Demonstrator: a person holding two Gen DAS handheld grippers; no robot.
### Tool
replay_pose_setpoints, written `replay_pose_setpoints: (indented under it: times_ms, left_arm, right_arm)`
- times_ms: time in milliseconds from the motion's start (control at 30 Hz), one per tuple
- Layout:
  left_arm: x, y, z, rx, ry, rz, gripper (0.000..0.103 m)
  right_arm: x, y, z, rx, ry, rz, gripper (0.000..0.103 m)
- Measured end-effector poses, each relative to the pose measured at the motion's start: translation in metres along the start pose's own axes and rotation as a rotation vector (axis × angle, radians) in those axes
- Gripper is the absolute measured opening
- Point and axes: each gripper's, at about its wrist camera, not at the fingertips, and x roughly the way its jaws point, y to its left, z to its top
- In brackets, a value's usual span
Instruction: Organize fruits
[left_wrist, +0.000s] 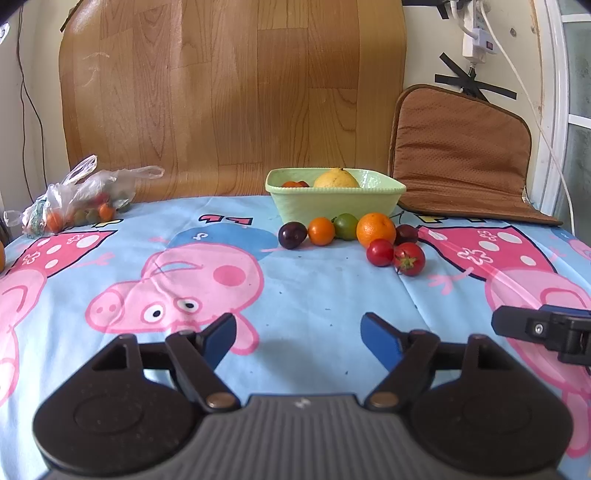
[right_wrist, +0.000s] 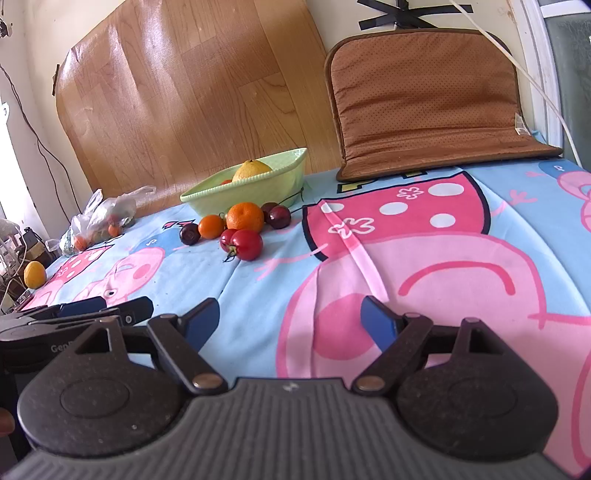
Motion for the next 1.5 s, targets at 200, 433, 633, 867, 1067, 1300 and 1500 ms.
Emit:
replay_pose_setpoints:
  times_ms: [200, 433, 633, 867, 1067, 1300, 1500]
  left_arm:
    - [-0.001, 0.001, 0.0, -0.003, -0.004, -0.004, 0.078]
    - [-0.001, -0.002, 0.0, 0.009, -0.002, -0.004, 0.079]
    - [0.0, -0.003, 0.001, 0.012, 0.002, -0.006, 0.079]
    - [-0.004, -0.001, 0.001, 0.007, -0.02, -0.022, 0.085]
    - [-0.008, 0.003, 0.001, -0.016, -0.046, -0.062, 0.085]
    - [-0.01, 0.011, 0.004, -0.041, -0.054, -0.107, 0.082]
    - [0.005, 0.026, 0.039, 0.043, -0.099, -0.067, 0.07]
  right_arm:
    - [0.0, 0.001, 0.0, -0.006, 0.002, 0.0, 0.086]
    - [0.0, 0.002, 0.0, -0.005, -0.004, 0.004, 0.088]
    - [0.002, 0.002, 0.0, -0.017, 0.014, 0.06, 0.101]
    - [-0.001, -0.003, 0.001, 0.031, 0.002, 0.107, 0.103]
    - [-0.003, -0.008, 0.001, 0.063, -0.008, 0.127, 0.103]
    - [-0.006, 0.008, 0.0, -0.042, -0.003, 0.111, 0.086]
    - [0.012, 0.02, 0.023, -0.118, 0.02, 0.123, 0.052]
